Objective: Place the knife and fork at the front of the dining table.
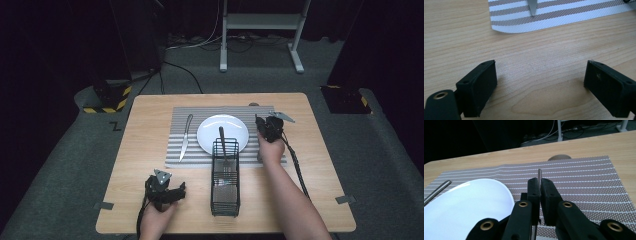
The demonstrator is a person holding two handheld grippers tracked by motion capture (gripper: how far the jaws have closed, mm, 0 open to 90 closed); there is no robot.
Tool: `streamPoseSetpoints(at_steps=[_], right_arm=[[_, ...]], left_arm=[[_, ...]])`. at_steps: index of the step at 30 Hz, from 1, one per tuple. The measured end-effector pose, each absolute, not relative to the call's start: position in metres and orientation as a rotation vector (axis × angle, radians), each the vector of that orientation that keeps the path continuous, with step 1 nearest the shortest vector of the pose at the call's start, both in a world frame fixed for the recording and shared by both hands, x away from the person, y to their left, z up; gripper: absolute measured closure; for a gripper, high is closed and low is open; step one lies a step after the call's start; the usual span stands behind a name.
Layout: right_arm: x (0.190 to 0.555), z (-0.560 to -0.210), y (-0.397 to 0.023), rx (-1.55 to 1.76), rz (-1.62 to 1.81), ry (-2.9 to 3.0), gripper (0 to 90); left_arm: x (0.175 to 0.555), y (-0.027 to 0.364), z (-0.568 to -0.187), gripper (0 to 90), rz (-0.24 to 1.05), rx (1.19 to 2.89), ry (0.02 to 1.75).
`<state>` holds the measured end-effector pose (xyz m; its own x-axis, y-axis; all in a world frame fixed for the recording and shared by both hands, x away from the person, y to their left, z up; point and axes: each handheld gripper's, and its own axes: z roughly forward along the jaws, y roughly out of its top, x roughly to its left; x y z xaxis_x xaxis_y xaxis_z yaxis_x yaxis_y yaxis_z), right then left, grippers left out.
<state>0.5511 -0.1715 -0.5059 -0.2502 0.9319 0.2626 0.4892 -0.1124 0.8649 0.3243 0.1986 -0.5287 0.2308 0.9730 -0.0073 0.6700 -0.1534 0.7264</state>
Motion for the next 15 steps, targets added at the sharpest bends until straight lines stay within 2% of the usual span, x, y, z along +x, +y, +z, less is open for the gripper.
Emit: streamPoseSetpoints(at_steps=[8,15], right_arm=[[0.55,-0.502,-0.172,1.538,1.335,1.716,81.6],[0.534,-0.489,-0.17,1.456,1.349,1.729,70.8]], left_arm=[[0.324,0.199,-0.529,11.1,0.641,1.899,1.506],[0.324,0.198,-0.529,11.1,0.641,1.899,1.506]])
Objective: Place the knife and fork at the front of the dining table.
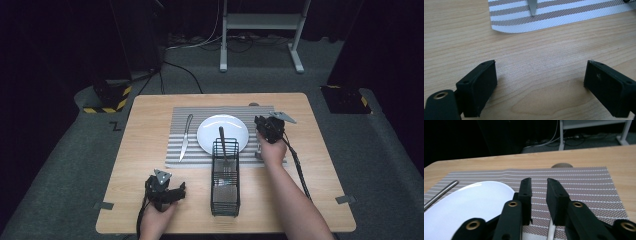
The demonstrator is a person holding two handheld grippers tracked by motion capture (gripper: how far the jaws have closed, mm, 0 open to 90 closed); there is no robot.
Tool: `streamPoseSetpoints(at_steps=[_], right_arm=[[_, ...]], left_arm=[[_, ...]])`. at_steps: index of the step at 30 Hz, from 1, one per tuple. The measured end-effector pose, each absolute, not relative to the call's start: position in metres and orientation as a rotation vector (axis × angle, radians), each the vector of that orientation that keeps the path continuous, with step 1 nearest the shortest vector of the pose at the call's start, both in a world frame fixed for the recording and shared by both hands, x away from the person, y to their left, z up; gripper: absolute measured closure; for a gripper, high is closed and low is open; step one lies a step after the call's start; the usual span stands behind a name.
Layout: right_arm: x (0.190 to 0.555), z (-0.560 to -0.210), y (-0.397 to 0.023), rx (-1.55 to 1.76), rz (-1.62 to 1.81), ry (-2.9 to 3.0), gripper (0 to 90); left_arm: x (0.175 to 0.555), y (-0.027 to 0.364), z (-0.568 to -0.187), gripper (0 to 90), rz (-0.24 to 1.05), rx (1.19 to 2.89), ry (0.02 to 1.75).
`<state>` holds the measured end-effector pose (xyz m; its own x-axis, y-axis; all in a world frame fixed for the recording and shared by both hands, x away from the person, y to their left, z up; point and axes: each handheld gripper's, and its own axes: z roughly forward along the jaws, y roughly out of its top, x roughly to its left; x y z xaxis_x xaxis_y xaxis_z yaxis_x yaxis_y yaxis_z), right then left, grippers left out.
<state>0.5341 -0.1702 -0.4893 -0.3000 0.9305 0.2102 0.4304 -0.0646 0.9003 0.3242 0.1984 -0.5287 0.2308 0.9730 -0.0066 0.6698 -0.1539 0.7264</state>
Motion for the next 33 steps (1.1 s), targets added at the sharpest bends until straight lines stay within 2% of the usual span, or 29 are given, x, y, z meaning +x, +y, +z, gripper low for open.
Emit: streamPoseSetpoints(at_steps=[4,7,10,19,24,33], right_arm=[[0.511,-0.48,-0.175,1.377,1.367,1.732,62.9],[0.499,-0.477,-0.177,1.352,1.379,1.73,60.8],[0.471,-0.471,-0.181,1.302,1.393,1.726,57.0],[0.413,-0.454,-0.181,1.163,1.512,1.692,55.1],[0.397,-0.44,-0.168,1.094,1.626,1.679,55.9],[0.392,-0.423,-0.132,0.993,1.689,1.729,57.3]], left_arm=[[0.324,0.198,-0.529,11.1,0.641,1.899,1.506],[0.324,0.198,-0.529,11.1,0.641,1.899,1.506],[0.324,0.199,-0.529,11.1,0.641,1.9,1.505],[0.323,0.202,-0.529,11.0,0.627,1.918,1.474],[0.323,0.202,-0.529,11.0,0.627,1.918,1.474],[0.323,0.202,-0.529,11.0,0.628,1.918,1.473]])
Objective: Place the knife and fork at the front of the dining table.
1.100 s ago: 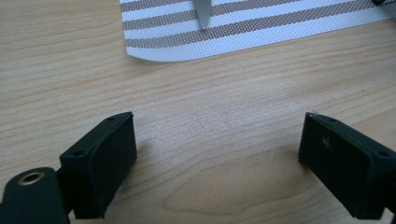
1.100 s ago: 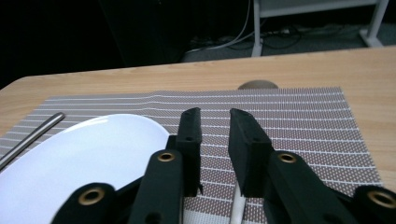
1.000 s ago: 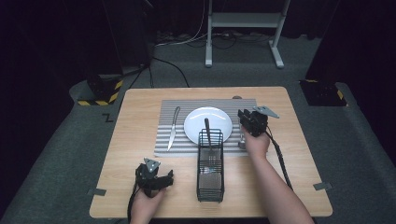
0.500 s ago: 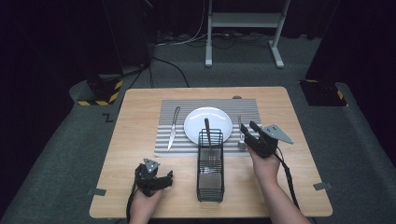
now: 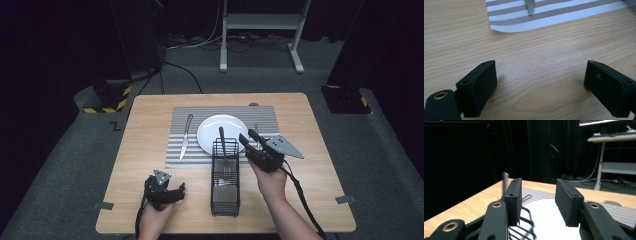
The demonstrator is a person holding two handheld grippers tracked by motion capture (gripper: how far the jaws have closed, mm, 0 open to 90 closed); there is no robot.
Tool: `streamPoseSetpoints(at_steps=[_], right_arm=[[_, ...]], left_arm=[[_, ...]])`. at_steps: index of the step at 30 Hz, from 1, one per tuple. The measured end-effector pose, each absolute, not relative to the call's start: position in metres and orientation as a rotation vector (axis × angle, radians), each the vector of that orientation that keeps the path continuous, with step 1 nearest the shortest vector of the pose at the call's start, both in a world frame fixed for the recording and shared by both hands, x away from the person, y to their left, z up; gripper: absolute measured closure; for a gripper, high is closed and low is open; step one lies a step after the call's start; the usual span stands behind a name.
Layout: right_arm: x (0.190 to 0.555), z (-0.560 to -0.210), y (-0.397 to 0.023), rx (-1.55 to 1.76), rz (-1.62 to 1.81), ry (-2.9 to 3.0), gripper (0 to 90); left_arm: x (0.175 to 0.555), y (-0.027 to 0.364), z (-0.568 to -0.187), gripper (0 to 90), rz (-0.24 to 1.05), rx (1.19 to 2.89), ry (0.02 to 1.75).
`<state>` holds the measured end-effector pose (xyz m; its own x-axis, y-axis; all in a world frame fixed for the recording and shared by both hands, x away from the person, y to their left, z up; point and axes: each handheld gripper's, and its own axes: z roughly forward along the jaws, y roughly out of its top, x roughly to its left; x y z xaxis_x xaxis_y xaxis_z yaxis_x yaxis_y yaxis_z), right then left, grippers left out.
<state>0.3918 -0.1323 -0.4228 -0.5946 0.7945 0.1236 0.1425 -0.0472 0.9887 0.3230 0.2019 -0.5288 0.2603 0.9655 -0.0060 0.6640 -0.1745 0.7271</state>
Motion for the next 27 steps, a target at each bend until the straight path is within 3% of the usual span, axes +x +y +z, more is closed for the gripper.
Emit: streamPoseSetpoints(at_steps=[11,27], right_arm=[[0.402,-0.411,-0.102,0.925,1.666,1.827,60.1],[0.419,-0.421,-0.082,0.899,1.592,1.982,65.3]], left_arm=[[0.323,0.203,-0.529,11.0,0.627,1.919,1.473],[0.321,0.203,-0.529,11.1,0.624,1.911,1.475]])
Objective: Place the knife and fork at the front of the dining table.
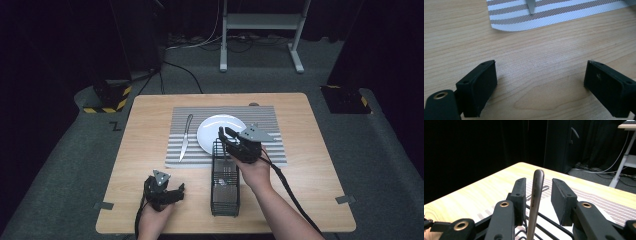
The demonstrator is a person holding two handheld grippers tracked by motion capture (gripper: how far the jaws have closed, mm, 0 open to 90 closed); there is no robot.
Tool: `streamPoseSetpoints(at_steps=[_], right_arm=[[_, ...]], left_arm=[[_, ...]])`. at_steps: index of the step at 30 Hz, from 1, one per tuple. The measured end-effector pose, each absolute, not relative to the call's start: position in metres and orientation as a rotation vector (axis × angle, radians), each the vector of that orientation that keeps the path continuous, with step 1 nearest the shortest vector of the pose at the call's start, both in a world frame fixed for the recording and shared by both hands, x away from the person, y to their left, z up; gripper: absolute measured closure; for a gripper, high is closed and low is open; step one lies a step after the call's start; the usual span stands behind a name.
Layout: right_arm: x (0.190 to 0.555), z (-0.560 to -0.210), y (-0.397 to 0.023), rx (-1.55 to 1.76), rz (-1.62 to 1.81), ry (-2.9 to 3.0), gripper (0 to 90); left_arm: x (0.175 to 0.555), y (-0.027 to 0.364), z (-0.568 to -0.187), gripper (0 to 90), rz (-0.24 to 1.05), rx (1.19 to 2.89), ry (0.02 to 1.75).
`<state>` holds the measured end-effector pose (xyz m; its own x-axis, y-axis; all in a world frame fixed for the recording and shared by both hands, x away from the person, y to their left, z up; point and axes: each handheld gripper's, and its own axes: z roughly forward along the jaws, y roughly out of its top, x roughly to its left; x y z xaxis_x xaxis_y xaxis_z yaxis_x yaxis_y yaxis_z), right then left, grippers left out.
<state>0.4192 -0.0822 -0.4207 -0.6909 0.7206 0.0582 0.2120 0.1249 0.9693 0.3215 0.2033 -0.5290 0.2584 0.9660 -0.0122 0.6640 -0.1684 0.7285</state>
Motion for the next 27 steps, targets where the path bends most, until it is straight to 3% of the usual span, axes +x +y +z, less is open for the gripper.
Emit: streamPoseSetpoints(at_steps=[5,8,27], right_arm=[[0.421,-0.424,-0.079,0.901,1.58,1.995,69.8],[0.419,-0.425,-0.076,0.893,1.569,1.987,79.2],[0.408,-0.421,-0.078,0.864,1.655,1.991,85.0]], left_arm=[[0.321,0.204,-0.529,11.1,0.623,1.912,1.475],[0.321,0.204,-0.529,11.2,0.626,1.912,1.475],[0.321,0.204,-0.529,11.3,0.627,1.912,1.476]])
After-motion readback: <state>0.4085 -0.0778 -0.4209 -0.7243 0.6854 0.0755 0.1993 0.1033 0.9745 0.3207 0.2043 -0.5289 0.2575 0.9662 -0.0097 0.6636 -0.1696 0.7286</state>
